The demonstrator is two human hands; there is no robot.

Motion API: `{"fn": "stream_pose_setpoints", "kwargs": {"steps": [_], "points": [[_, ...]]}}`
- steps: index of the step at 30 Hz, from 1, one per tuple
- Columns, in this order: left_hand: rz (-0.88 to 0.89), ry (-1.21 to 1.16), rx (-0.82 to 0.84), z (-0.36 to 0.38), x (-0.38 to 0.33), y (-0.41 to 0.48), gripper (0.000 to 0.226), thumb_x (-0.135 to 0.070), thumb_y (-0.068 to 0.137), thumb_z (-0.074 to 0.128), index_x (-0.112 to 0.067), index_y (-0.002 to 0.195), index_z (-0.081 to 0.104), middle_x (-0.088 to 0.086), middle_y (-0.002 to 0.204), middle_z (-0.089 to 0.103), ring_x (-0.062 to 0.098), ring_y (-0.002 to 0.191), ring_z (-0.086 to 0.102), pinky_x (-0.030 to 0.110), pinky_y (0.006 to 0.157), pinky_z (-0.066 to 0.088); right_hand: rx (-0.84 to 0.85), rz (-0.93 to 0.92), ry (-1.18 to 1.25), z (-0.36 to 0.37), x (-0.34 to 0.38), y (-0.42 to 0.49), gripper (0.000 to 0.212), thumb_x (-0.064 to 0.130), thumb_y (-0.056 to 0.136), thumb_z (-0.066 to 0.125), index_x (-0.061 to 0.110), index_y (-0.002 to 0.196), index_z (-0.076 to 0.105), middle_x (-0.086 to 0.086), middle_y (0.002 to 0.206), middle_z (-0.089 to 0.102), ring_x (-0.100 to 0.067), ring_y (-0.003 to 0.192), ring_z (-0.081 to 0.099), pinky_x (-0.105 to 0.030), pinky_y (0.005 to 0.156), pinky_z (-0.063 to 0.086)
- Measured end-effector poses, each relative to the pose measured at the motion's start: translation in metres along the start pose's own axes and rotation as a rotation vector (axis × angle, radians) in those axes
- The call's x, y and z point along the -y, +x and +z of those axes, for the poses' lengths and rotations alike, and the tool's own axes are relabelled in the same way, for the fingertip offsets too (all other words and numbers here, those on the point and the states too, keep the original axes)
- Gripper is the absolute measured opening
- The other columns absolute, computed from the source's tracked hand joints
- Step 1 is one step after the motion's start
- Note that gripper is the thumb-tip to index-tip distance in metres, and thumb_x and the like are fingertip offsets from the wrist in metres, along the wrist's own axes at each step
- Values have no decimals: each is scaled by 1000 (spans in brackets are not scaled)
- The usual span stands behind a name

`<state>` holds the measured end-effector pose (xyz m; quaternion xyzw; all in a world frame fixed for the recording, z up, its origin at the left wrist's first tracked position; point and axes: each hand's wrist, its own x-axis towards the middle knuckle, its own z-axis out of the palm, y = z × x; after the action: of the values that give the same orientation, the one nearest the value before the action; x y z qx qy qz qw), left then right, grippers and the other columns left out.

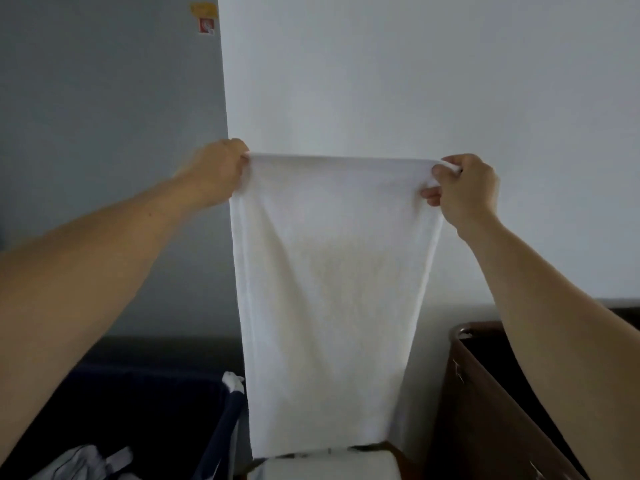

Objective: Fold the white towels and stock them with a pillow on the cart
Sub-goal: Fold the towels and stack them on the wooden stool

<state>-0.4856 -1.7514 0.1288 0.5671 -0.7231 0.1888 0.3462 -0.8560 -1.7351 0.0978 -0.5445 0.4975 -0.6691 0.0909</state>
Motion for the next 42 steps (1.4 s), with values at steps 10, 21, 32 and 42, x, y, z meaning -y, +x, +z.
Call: {"fn": "stream_pose_setpoints", "kwargs": {"steps": [10, 21, 32, 42], "points": [[-49, 166, 119, -2, -30, -91, 23, -10, 101, 40, -2, 112, 58, 23, 114, 61, 41, 100, 57, 40, 81, 41, 100, 48, 5, -38, -30, -56, 8, 17, 96, 58, 20, 103, 59, 2, 74, 65, -20, 66, 72, -41, 75, 61], [14, -1, 513, -5, -41, -271, 19, -25, 105, 33, -25, 97, 50, -10, 83, 51, 15, 76, 51, 35, 69, 39, 301, 314, -211, -116, -52, -228, 20, 21, 96, 63, 11, 113, 63, -7, 80, 73, -19, 69, 73, -40, 77, 61], [-94, -207, 1432, 16, -62, -441, 17, -29, 102, 43, -24, 104, 59, -7, 93, 63, 7, 81, 66, 32, 83, 51, 975, 761, -329, -199, -103, -372, 14, 14, 96, 63, 2, 105, 63, -18, 81, 74, -38, 79, 72, -35, 68, 60], [-245, -222, 1147, 73, -56, -379, 17, -28, 104, 42, -23, 107, 58, -1, 97, 63, 16, 86, 65, 28, 74, 55, 696, 723, -318, -150, -153, -316, 10, 17, 94, 67, 9, 99, 63, -14, 79, 74, -26, 69, 74, -44, 77, 62]]}}
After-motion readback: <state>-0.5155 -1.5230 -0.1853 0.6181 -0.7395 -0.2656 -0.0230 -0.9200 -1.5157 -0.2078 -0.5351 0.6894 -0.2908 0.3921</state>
